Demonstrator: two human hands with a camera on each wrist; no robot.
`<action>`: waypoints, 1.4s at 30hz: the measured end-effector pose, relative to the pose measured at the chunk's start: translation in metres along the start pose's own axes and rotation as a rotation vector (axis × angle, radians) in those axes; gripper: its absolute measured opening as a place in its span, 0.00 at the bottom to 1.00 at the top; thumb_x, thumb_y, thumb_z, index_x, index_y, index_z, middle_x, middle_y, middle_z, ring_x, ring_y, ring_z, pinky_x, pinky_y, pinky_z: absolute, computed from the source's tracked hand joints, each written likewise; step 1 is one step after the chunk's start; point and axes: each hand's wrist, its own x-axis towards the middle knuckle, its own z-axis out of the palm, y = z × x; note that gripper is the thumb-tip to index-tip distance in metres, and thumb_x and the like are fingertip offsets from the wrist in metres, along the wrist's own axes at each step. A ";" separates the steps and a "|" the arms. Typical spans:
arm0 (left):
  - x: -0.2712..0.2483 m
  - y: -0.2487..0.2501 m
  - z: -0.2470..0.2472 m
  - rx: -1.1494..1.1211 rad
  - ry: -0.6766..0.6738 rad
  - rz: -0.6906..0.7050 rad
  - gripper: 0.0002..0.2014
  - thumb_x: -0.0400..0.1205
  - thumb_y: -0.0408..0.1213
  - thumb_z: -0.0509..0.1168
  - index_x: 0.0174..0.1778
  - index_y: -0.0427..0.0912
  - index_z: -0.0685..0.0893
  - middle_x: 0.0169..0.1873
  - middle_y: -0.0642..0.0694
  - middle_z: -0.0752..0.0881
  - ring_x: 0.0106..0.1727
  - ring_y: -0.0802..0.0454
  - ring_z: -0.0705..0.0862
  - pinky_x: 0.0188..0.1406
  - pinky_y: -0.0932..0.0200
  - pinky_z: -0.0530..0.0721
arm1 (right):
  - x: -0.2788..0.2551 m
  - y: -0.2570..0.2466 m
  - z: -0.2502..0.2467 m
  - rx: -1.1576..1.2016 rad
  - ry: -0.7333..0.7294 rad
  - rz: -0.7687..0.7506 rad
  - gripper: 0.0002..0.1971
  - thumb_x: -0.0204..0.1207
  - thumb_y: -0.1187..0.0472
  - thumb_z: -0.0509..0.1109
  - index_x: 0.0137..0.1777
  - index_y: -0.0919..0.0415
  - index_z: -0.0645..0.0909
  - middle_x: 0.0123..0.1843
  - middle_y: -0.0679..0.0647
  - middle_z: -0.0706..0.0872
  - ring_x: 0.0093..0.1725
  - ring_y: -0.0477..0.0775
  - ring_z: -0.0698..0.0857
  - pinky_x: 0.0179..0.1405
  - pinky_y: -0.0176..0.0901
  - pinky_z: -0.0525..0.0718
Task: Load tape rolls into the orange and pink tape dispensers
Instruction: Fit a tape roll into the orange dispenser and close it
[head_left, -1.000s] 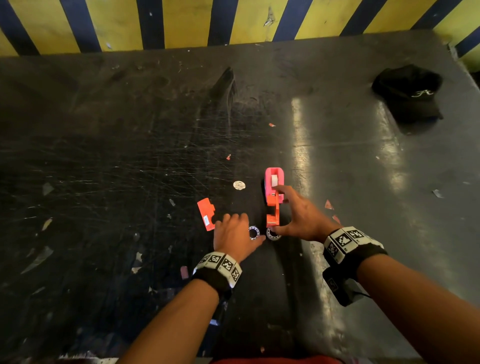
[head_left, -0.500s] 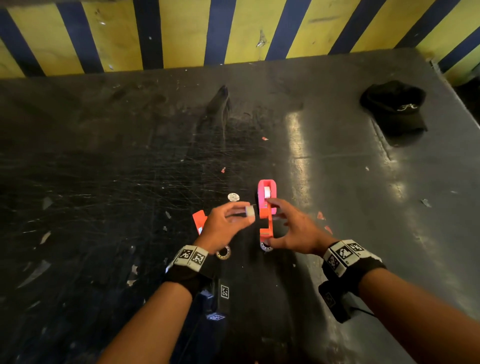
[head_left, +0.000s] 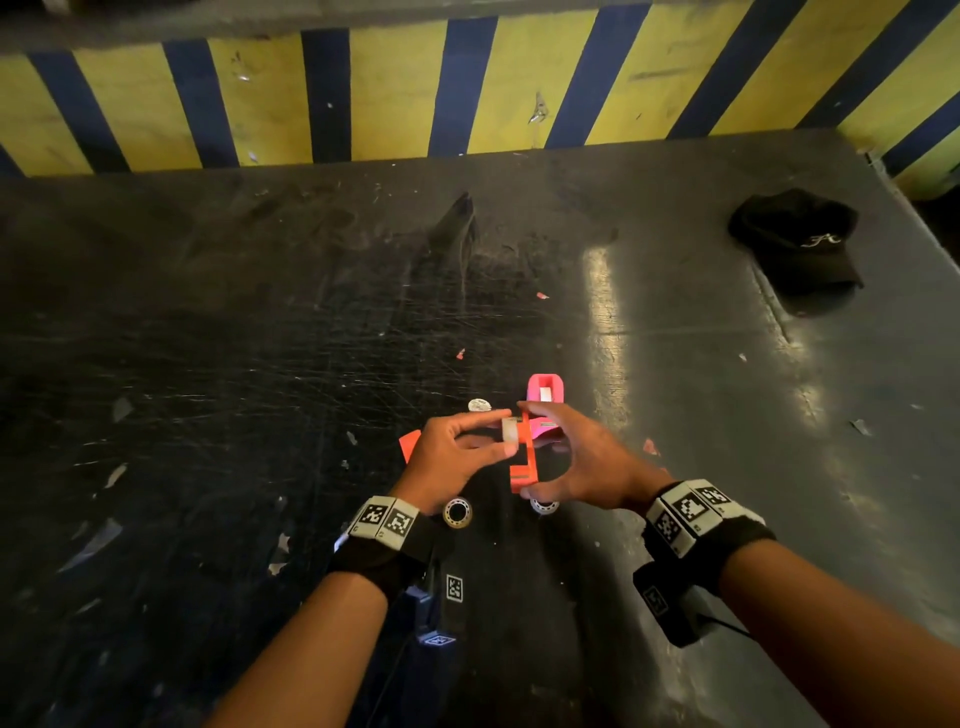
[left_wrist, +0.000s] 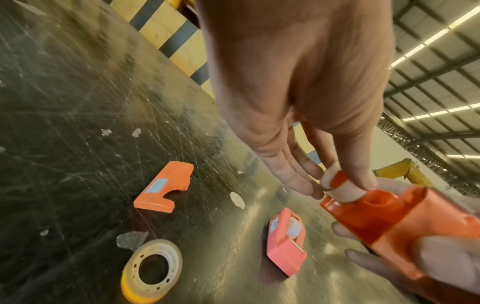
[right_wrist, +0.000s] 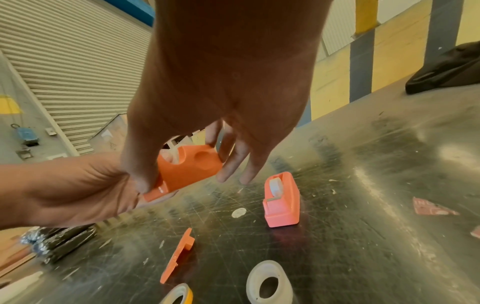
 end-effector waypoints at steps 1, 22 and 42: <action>-0.001 0.001 0.001 0.003 -0.012 0.010 0.25 0.76 0.27 0.79 0.69 0.46 0.87 0.59 0.47 0.93 0.57 0.54 0.93 0.51 0.66 0.89 | 0.000 -0.002 0.001 -0.001 -0.008 -0.004 0.55 0.64 0.57 0.91 0.88 0.51 0.63 0.75 0.42 0.74 0.70 0.44 0.80 0.75 0.46 0.80; 0.025 -0.084 -0.083 1.132 -0.025 -0.313 0.63 0.65 0.49 0.86 0.90 0.52 0.51 0.88 0.47 0.56 0.84 0.32 0.66 0.78 0.30 0.72 | 0.016 0.012 0.014 0.004 0.061 0.045 0.46 0.60 0.56 0.93 0.74 0.43 0.70 0.71 0.48 0.83 0.63 0.47 0.89 0.64 0.47 0.87; 0.007 0.001 -0.044 0.320 -0.287 -0.137 0.49 0.68 0.38 0.86 0.84 0.59 0.68 0.81 0.57 0.73 0.75 0.51 0.79 0.67 0.52 0.81 | 0.010 0.004 0.012 0.072 0.084 0.006 0.43 0.58 0.56 0.93 0.70 0.40 0.73 0.68 0.46 0.85 0.63 0.50 0.90 0.64 0.53 0.88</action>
